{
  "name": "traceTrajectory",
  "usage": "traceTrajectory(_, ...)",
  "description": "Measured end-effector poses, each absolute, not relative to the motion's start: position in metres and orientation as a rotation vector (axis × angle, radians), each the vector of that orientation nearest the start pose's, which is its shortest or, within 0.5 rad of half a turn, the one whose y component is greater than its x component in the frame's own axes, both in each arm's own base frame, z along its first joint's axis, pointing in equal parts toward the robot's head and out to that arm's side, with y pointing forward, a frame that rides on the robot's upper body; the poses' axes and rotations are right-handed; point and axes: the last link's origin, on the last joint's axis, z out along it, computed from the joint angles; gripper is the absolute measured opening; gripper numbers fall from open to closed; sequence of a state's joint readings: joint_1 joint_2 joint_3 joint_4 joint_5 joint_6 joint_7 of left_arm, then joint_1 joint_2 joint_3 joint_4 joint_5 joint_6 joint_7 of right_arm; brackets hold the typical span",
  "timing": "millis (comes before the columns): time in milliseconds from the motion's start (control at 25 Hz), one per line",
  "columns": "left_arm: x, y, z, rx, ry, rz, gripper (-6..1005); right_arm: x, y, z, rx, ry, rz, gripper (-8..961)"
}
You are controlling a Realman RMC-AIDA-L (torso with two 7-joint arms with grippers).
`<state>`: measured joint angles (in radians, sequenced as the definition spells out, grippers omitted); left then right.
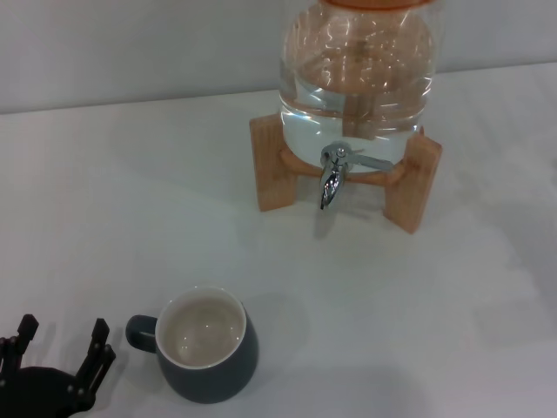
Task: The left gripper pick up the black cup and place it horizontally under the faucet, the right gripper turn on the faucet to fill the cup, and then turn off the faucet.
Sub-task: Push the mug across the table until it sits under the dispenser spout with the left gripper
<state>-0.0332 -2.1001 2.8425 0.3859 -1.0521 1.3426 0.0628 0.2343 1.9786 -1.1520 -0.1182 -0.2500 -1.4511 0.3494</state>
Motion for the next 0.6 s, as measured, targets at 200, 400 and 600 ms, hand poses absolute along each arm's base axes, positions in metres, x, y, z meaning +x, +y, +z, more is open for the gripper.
traceTrajectory(200,-0.3315,0.1683,-0.0872,-1.761,-0.620,-0.662,888,0.3911,0.2627,0.0881,-1.398,0.413,0.734,868)
traceTrajectory(400,-0.3324,0.1662,-0.0874,-1.759,-0.626,-0.659,888,0.3916,0.2622,0.0886,-1.396,0.413,0.731,868)
traceTrajectory(600,-0.3316,0.1627,-0.0893,-1.766,-0.634,-0.661,888,0.3919,0.2620,0.0888,-1.394,0.413,0.730,868)
